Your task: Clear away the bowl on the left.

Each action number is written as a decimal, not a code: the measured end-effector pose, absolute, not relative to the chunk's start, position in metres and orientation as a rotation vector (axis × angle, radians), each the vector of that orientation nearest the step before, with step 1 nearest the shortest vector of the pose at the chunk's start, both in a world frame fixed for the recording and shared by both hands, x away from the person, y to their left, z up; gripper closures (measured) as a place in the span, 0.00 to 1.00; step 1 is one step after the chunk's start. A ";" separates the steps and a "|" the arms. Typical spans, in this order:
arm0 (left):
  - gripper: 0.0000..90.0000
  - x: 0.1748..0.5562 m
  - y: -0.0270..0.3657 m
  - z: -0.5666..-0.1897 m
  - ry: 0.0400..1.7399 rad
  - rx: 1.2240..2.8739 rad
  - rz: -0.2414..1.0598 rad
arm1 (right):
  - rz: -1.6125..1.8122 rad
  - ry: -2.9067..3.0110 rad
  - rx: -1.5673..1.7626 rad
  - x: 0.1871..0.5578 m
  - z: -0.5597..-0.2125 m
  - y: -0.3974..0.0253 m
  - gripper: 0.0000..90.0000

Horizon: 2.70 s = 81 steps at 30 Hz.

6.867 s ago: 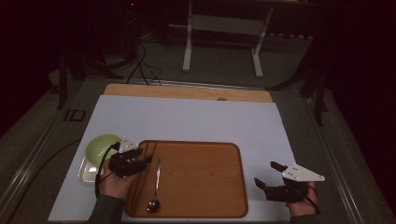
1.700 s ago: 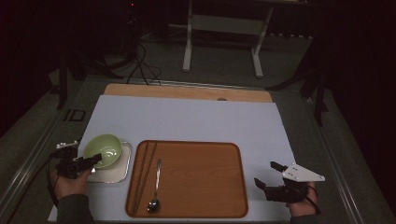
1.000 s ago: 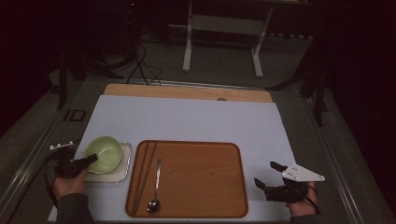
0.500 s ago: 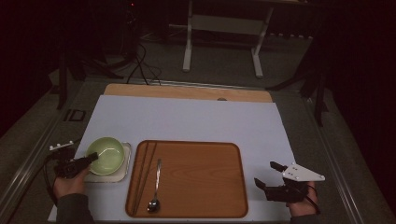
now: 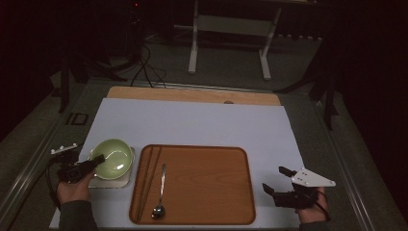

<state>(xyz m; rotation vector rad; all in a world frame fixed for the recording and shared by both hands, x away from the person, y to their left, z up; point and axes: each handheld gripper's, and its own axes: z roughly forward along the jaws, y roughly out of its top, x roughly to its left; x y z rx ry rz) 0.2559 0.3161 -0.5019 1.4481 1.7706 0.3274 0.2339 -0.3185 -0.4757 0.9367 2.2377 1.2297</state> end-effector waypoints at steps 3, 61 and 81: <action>0.93 0.258 0.307 -0.495 1.731 1.467 0.313 | 1.231 2.236 0.938 0.234 -0.476 -0.319 0.16; 0.90 0.265 0.139 -0.505 1.447 1.844 0.104 | 1.233 2.228 0.937 0.234 -0.475 -0.320 0.16; 0.87 0.269 0.125 -0.513 1.462 1.896 0.146 | 1.229 2.234 0.937 0.234 -0.475 -0.320 0.16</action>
